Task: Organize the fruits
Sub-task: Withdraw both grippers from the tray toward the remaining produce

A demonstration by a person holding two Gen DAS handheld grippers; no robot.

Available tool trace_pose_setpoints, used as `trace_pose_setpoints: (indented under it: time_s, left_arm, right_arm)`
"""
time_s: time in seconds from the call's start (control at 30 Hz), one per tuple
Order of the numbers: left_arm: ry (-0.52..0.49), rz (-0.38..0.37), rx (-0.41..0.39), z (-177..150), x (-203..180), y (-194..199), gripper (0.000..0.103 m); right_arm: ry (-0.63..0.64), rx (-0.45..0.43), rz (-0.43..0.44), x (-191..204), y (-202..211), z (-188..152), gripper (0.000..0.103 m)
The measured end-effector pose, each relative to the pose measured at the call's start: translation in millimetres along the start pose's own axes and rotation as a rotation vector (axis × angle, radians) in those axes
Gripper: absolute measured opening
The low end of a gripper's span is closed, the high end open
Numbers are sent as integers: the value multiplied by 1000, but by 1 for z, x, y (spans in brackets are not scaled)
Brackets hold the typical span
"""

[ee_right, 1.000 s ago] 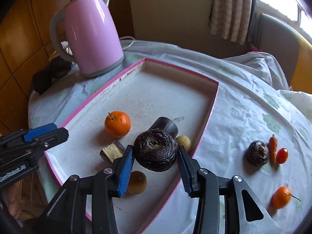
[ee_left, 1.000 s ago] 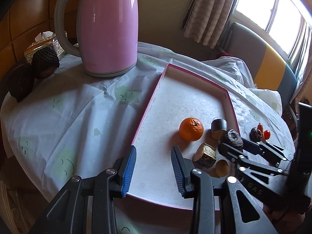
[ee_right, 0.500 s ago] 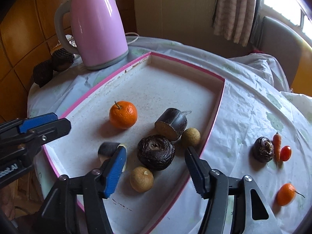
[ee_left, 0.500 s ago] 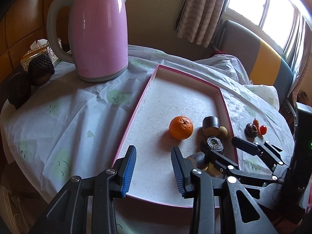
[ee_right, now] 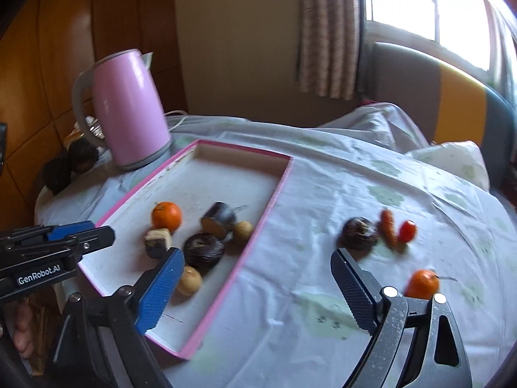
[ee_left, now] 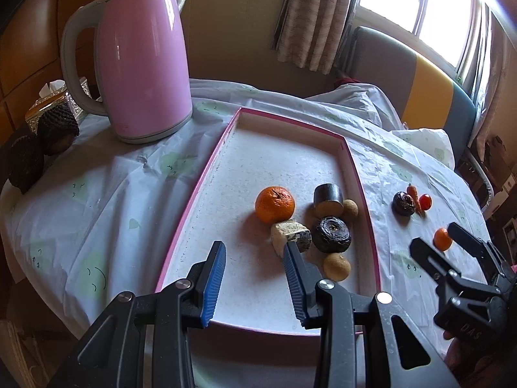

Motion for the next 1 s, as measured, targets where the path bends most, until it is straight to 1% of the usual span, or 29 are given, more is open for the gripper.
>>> trace_pose_setpoints:
  time_s: [0.13, 0.23, 0.3, 0.4, 0.43, 0.47, 0.53, 0.57, 0.63, 0.73, 0.8, 1.0]
  left_arm:
    - [-25, -5, -3, -1, -8, 2, 37]
    - [-42, -12, -2, -2, -14, 2, 37]
    - [-56, -19, 2, -2, -19, 2, 37]
    - [-76, -37, 5, -3, -26, 2, 37]
    - [-83, -42, 8, -3, -29, 2, 37]
    - [-90, -48, 13, -3, -32, 1, 37]
    - [-101, -60, 20, -3, -37, 0, 37]
    - [-109, -64, 24, -3, -41, 0, 37]
    - [-122, -70, 31, -3, -47, -2, 37]
    - [-132, -88, 49, -2, -56, -5, 37]
    - [-136, -116, 66, 1, -65, -8, 37]
    - [-195, -181, 100, 7, -105, -17, 37]
  right_arm:
    - [-4, -18, -109, -23, 10, -8, 103]
    - [-38, -7, -183, -48, 15, -17, 103]
    - [-83, 25, -183, -65, 13, -24, 103]
    - [-192, 83, -143, -94, 10, -38, 102]
    - [-225, 101, -150, -103, 9, -43, 98]
    - [-252, 118, -167, -111, 8, -50, 86]
    - [-292, 158, -202, -124, 5, -62, 74]
    - [-309, 170, -205, -130, 4, -67, 71]
    - [-326, 179, -213, -139, 5, -75, 67]
    - [-331, 178, -231, -146, 7, -83, 67]
    - [-335, 171, -249, -151, 10, -85, 67]
    - [-340, 161, -290, -164, 9, -83, 67]
Point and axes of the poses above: each gripper's, at about its wrist camera, not at the fingertips, and y roughly against the way its jaws point, x to its left, z to its top, the point moved 3 cm from there along -y, roughly the way its jaws point, and after that the axes turned 3 degrees about x, right-handed, at the moved point
